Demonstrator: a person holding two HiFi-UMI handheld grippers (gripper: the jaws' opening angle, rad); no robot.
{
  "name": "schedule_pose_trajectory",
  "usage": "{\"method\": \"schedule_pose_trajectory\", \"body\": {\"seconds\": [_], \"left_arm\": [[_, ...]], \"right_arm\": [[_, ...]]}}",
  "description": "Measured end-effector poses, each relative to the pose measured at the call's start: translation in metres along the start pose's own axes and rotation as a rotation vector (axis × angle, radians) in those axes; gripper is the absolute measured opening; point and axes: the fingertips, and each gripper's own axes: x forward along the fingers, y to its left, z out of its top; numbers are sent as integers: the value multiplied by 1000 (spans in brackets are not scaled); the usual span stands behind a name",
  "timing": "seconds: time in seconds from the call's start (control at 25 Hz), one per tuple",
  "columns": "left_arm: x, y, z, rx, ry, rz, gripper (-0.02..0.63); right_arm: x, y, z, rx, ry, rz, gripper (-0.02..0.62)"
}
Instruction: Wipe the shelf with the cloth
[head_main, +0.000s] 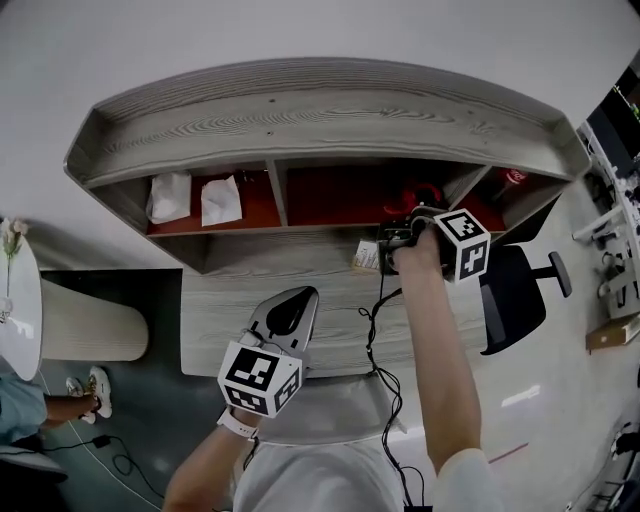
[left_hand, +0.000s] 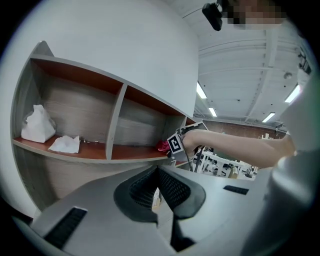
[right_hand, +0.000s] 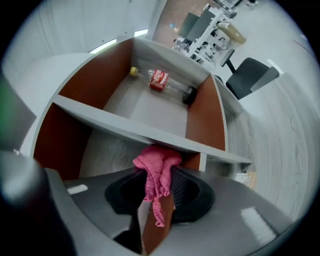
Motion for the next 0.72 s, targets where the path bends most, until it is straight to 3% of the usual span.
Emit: {"method": "schedule_pose_trajectory", "body": {"seconds": [0.28, 0.48, 0.72], "left_arm": [[-3, 10, 2, 2, 2, 15, 6], [-7, 16, 1, 5, 7, 21, 6], [-8, 19, 2, 0, 0, 21, 6]], "right_arm": [[13, 1, 4, 124, -87, 8, 127], [8, 16, 10, 60, -143, 80, 126], [0, 47, 17, 8, -137, 169, 126]]}}
